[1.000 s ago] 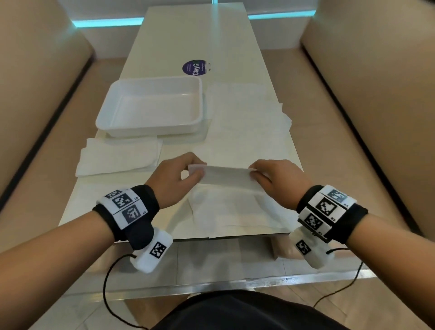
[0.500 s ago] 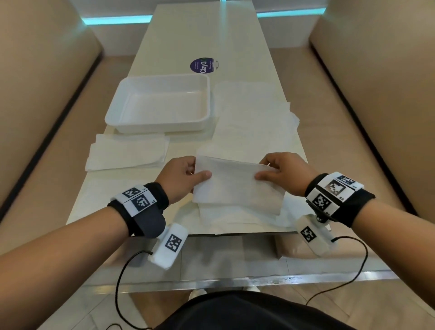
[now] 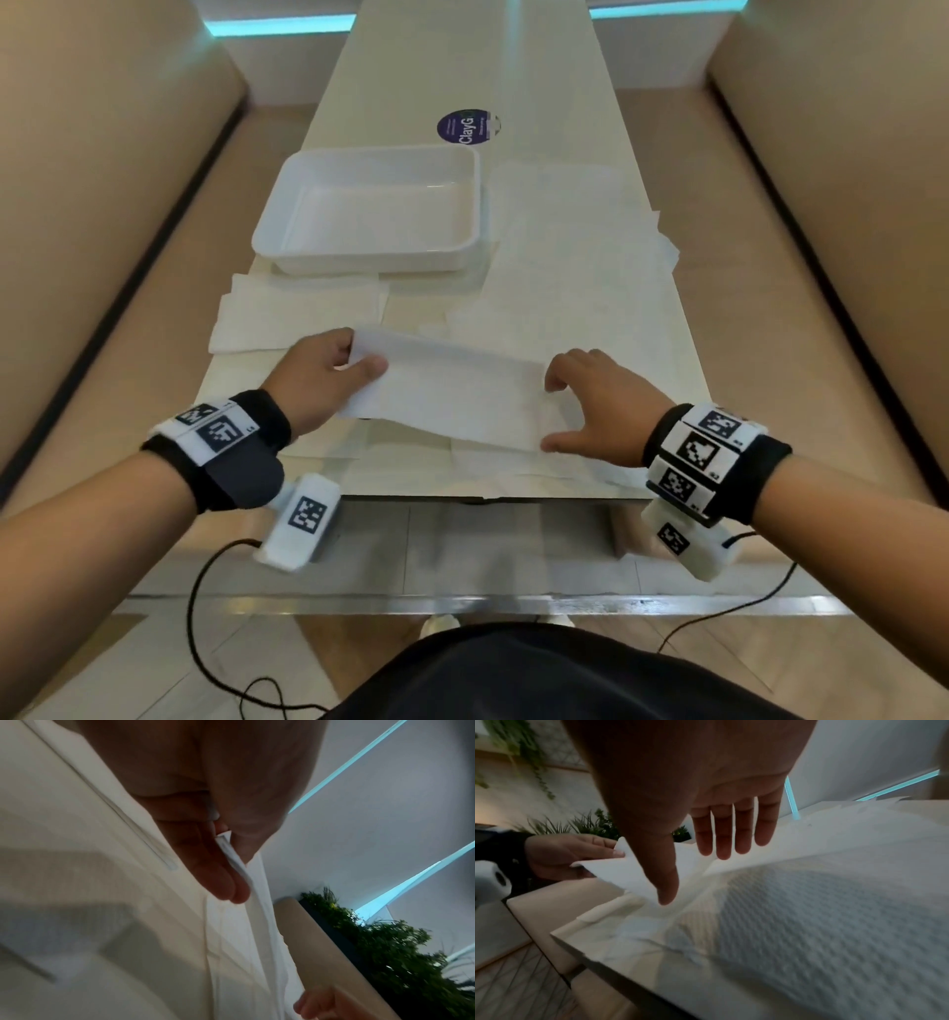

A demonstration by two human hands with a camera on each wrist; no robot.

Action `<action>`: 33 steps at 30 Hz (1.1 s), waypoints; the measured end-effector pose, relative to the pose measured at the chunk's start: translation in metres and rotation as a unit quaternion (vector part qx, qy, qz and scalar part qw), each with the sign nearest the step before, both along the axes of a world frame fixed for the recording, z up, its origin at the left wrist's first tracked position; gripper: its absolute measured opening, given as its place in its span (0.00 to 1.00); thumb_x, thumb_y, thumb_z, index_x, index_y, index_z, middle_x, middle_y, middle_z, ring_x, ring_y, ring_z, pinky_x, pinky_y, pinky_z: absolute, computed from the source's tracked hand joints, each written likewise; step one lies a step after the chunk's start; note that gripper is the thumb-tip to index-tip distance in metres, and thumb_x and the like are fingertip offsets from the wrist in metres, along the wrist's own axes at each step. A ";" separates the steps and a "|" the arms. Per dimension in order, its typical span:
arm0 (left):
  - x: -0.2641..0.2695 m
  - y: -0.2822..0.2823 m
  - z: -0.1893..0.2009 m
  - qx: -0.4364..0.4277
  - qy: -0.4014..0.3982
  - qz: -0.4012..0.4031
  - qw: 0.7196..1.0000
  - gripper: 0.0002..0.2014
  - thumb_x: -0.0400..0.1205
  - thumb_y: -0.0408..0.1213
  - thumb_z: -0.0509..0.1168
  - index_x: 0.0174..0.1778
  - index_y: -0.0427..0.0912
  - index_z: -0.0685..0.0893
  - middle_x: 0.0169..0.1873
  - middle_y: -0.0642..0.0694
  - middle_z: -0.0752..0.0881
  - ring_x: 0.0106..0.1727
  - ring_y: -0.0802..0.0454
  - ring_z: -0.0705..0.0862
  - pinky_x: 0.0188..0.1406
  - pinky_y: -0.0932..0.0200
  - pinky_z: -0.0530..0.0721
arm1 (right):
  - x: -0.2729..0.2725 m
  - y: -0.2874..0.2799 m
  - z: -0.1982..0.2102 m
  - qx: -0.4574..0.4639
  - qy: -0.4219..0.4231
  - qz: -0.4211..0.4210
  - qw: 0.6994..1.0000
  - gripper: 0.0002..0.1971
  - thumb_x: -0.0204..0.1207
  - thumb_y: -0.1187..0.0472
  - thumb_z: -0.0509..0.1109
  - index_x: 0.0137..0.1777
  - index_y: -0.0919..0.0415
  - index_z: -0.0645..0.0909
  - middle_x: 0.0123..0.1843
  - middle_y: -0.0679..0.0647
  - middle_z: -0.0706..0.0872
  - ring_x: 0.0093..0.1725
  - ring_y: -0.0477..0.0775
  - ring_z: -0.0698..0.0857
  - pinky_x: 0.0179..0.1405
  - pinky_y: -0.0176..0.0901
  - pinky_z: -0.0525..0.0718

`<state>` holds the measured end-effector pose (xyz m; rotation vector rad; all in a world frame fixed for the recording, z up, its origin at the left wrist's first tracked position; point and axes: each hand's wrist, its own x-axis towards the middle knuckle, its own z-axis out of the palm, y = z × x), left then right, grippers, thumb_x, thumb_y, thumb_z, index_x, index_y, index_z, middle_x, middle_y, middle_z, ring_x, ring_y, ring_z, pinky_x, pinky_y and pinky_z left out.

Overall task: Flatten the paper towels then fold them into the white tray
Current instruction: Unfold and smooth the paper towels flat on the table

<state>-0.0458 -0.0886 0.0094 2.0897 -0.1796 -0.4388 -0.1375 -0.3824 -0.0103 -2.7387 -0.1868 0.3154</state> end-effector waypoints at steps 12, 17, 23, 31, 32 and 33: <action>0.025 0.088 -0.009 0.095 0.020 0.056 0.994 0.09 0.82 0.39 0.68 0.55 0.42 0.85 0.50 0.42 0.90 0.53 0.38 0.87 0.58 0.38 0.84 | -0.010 0.010 -0.009 -0.054 0.066 0.051 0.995 0.26 0.65 0.41 0.75 0.62 0.47 0.74 0.68 0.43 0.72 0.65 0.48 0.70 0.57 0.49 0.80; 0.033 0.092 -0.017 0.270 -0.067 0.048 0.959 0.11 0.82 0.43 0.67 0.45 0.38 0.80 0.44 0.39 0.86 0.46 0.36 0.83 0.48 0.43 0.82 | -0.014 0.012 -0.009 -0.033 0.055 0.052 0.997 0.13 0.70 0.47 0.71 0.53 0.49 0.78 0.62 0.44 0.77 0.61 0.49 0.74 0.56 0.47 0.80; 0.031 0.074 -0.023 0.350 -0.094 0.041 0.931 0.12 0.83 0.41 0.64 0.46 0.34 0.74 0.36 0.40 0.80 0.40 0.38 0.79 0.35 0.52 0.71 | -0.011 0.016 0.000 -0.021 0.053 0.033 0.998 0.12 0.77 0.50 0.63 0.57 0.50 0.81 0.58 0.46 0.84 0.57 0.50 0.79 0.59 0.49 0.79; 0.036 0.062 -0.026 0.368 -0.075 0.045 0.926 0.24 0.83 0.40 0.62 0.73 0.34 0.69 0.62 0.31 0.81 0.58 0.32 0.81 0.49 0.51 0.77 | -0.009 0.024 0.011 -0.049 0.032 0.023 0.998 0.14 0.79 0.50 0.60 0.59 0.50 0.83 0.59 0.44 0.84 0.56 0.49 0.81 0.52 0.41 0.77; 0.036 0.062 -0.025 0.370 -0.072 0.046 0.925 0.24 0.83 0.40 0.62 0.73 0.34 0.69 0.63 0.31 0.81 0.58 0.33 0.81 0.48 0.52 0.76 | -0.008 0.025 0.011 -0.053 0.032 0.022 0.998 0.14 0.79 0.50 0.60 0.59 0.50 0.83 0.58 0.44 0.85 0.55 0.49 0.81 0.51 0.42 0.78; 0.036 0.061 -0.024 0.373 -0.070 0.048 0.924 0.24 0.83 0.39 0.62 0.73 0.34 0.69 0.62 0.31 0.81 0.58 0.33 0.81 0.47 0.52 0.76 | -0.008 0.026 0.011 -0.056 0.033 0.022 0.998 0.14 0.79 0.50 0.59 0.58 0.50 0.83 0.58 0.44 0.85 0.55 0.50 0.81 0.51 0.42 0.78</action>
